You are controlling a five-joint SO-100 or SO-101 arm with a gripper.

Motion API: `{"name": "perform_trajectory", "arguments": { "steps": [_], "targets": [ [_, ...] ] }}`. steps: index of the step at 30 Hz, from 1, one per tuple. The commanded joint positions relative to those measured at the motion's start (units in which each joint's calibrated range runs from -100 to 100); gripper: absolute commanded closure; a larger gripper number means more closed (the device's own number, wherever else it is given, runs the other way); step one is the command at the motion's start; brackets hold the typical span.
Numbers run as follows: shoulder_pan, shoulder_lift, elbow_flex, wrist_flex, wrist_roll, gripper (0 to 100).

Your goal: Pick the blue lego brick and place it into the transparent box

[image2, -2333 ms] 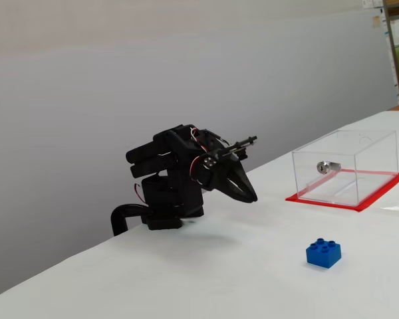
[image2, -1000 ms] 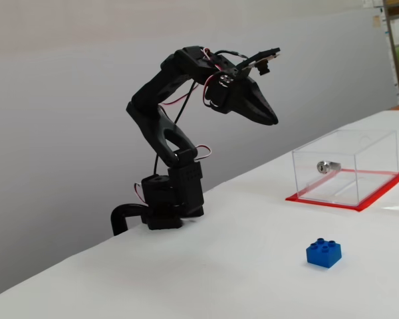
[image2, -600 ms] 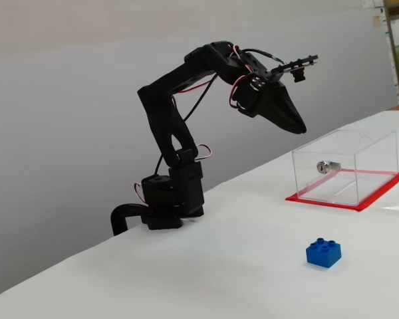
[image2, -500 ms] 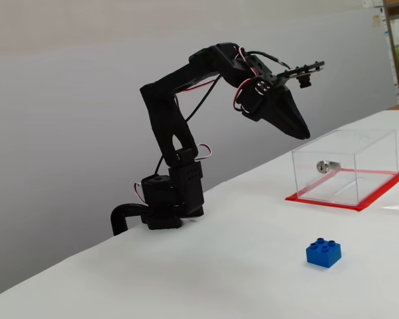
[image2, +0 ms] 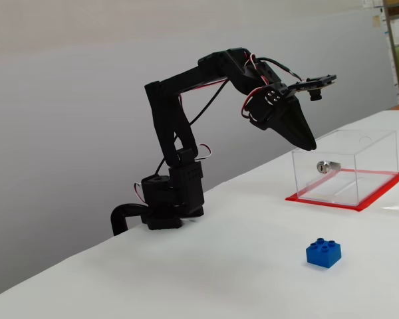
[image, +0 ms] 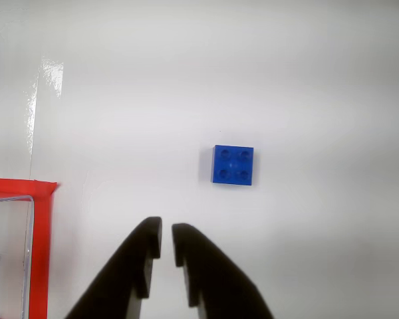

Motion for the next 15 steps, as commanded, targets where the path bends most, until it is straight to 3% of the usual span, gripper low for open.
{"name": "perform_trajectory", "arguments": {
  "steps": [1, 15],
  "targets": [
    [0.48, -0.20, -3.57, 0.18, -0.30, 98],
    [11.72, -0.54, -3.57, 0.18, -2.70, 98]
  ]
}}
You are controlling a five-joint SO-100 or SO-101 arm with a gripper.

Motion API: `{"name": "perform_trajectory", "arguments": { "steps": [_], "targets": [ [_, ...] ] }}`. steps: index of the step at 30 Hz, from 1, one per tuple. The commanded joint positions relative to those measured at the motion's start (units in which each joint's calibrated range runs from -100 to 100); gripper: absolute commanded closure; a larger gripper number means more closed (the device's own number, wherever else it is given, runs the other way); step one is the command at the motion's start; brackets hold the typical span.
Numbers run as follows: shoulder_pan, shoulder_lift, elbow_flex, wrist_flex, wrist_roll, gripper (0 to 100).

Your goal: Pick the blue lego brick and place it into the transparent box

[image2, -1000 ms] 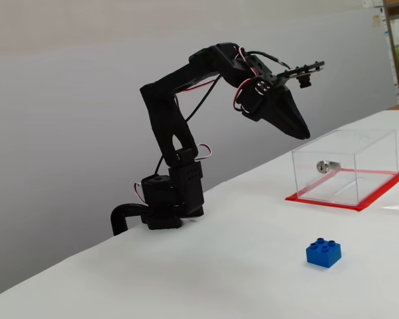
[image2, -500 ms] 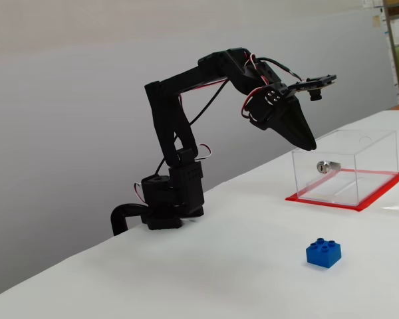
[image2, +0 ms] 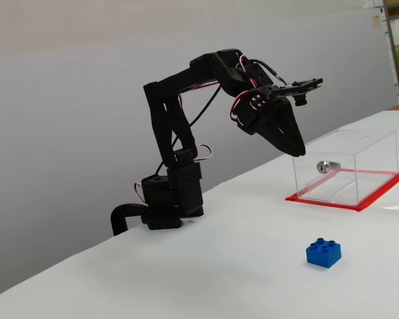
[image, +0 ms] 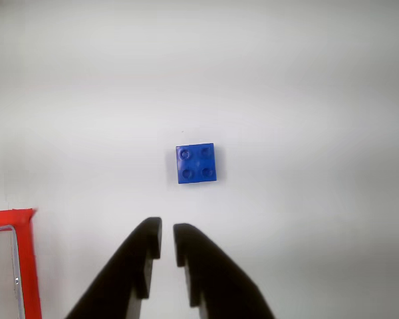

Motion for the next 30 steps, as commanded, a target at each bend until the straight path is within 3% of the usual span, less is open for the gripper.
{"name": "perform_trajectory", "arguments": {
  "steps": [1, 14, 20, 30],
  "targets": [
    [3.42, -0.46, -3.57, 0.18, -0.60, 98],
    [11.77, 2.51, -3.57, -0.69, 1.70, 97],
    [11.25, 8.37, -7.55, -0.16, 3.84, 80],
    [8.81, 12.19, -9.99, -0.69, 3.94, 79]
  ]
}}
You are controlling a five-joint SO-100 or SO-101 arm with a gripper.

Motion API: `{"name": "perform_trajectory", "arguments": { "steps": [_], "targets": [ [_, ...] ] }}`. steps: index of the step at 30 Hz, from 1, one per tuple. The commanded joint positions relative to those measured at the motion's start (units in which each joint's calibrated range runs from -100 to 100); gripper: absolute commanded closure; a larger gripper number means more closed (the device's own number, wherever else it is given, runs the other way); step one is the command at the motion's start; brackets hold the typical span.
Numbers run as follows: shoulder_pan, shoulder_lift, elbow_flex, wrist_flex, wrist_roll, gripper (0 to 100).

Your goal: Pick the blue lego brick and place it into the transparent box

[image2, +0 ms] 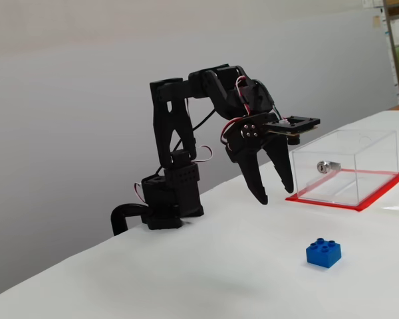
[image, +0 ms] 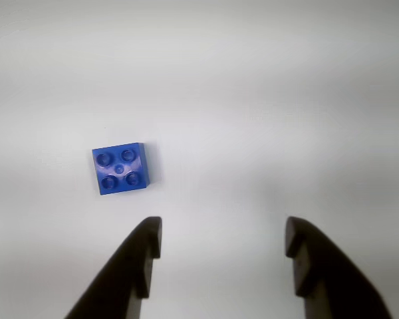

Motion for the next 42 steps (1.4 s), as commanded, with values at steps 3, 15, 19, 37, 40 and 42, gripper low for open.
{"name": "perform_trajectory", "arguments": {
  "steps": [3, 15, 19, 37, 40, 42],
  "targets": [
    [-1.58, 0.26, -3.10, -0.60, -0.02, 79],
    [-6.39, 5.52, -3.55, -4.60, -0.07, 64],
    [-8.38, 7.90, -2.92, -8.78, 0.24, 65],
    [-11.78, 15.62, -2.83, -9.65, 1.13, 65],
    [-12.01, 16.73, -2.92, -9.65, 1.08, 65],
    [-12.08, 17.40, -2.92, -9.83, 0.92, 65]
  ]
}}
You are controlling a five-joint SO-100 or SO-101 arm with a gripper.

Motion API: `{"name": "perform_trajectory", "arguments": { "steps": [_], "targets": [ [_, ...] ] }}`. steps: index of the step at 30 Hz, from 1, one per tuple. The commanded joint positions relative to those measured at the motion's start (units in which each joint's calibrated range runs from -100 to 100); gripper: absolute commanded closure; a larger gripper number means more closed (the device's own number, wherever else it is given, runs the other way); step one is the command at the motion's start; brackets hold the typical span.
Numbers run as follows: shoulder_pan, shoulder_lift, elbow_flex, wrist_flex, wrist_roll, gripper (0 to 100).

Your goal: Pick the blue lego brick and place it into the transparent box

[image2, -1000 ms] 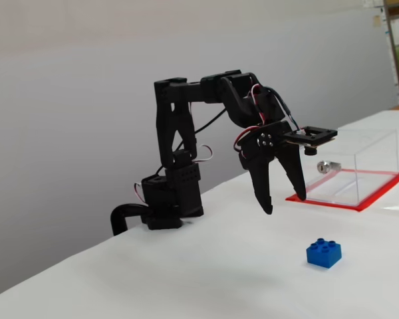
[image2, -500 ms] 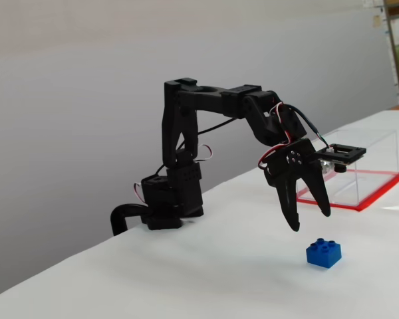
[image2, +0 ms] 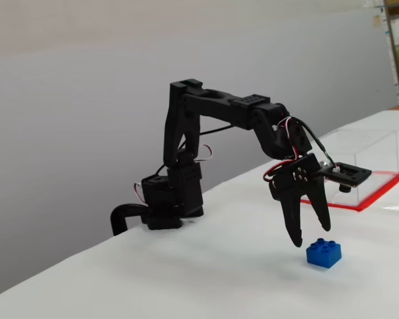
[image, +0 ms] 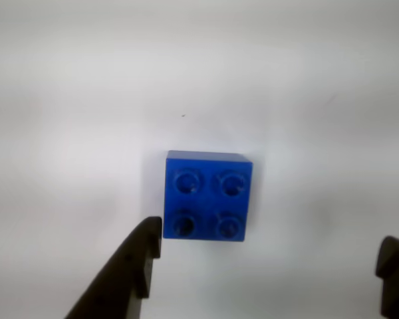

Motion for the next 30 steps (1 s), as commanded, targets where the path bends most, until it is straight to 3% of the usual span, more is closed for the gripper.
{"name": "perform_trajectory", "arguments": {
  "steps": [1, 30],
  "targets": [
    [-0.41, 0.07, -2.57, -0.57, -0.21, 65],
    [-2.11, 10.17, -8.54, -0.31, -0.57, 65]
  ]
}}
